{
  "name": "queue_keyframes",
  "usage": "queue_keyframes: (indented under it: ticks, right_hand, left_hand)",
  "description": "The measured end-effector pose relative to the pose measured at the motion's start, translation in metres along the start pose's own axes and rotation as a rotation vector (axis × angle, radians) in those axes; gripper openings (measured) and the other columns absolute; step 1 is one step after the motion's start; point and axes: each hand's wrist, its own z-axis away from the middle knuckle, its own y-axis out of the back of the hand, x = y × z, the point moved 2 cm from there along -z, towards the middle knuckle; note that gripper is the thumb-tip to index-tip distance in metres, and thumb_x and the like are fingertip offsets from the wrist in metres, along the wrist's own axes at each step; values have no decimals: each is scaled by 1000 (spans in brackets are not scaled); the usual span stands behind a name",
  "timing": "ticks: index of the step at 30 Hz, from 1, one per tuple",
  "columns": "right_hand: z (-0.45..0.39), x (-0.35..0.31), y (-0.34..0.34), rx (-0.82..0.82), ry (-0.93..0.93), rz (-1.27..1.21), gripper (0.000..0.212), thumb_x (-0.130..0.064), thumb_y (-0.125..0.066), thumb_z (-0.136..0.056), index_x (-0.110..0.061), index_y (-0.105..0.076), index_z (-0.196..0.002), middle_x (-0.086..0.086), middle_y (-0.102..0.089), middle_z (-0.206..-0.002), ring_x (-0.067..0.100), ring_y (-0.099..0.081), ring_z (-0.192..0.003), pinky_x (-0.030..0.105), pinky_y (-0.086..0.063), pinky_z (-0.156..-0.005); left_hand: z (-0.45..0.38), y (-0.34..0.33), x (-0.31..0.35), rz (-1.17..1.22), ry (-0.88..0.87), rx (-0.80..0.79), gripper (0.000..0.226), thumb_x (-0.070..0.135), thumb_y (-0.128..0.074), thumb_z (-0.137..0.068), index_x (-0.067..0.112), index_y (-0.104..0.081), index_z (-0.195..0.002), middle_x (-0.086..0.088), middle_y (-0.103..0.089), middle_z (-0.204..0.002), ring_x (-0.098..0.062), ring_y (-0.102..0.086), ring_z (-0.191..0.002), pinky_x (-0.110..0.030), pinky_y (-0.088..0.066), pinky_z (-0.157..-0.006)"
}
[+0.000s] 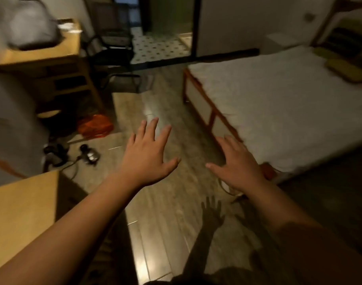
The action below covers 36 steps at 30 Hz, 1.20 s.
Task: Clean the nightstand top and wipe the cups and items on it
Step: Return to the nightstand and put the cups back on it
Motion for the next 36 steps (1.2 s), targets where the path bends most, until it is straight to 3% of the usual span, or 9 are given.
queue_keyframes:
  ticks: [4, 9, 15, 24, 36]
  right_hand:
    - [51, 102, 41, 45, -212, 54, 98, -79, -36, -66, -32, -17, -149, 2, -15, -160, 28, -22, -142, 48, -25, -113]
    - [118, 206, 73, 94, -407, 116, 89, -72, -49, -74, -30, -19, -146, 5, -22, -157, 30, -27, -140, 49, -29, -110]
    - [189, 290, 94, 136, -664, 88, 91, -70, -51, -79, -23, -17, -151, 8, -19, -158, 27, -22, -143, 46, -22, -115]
    - [220, 354, 106, 247, -960, 25, 86, -70, -47, -79, -29, -17, -148, 4, -24, -156, 28, -26, -140, 50, -24, -113]
    - [148, 422, 131, 246, -1119, 9, 91, -68, -52, -79, -28, -12, -150, 4, -16, -159, 28, -19, -144, 55, -21, -114]
  left_hand:
    - [-37, -24, 122, 44, -221, -26, 87, 76, -32, -77, 29, -16, -149, -13, -10, -159, -35, -6, -146, -55, -21, -112]
    - [-56, -52, 252, 82, -441, -105, 86, 77, -32, -75, 34, -18, -149, -12, -11, -159, -34, -7, -146, -57, -23, -112]
    - [-72, -79, 367, 131, -685, -193, 86, 79, -28, -75, 36, -17, -148, -10, -8, -160, -35, -6, -146, -58, -19, -112]
    - [-134, -115, 471, 167, -962, -220, 86, 79, -27, -74, 36, -11, -147, -6, -4, -160, -32, -3, -146, -55, -15, -113]
    - [-255, -133, 540, 174, -1133, -232, 89, 82, -21, -75, 33, -12, -149, -9, -8, -160, -33, -9, -145, -54, -16, -113]
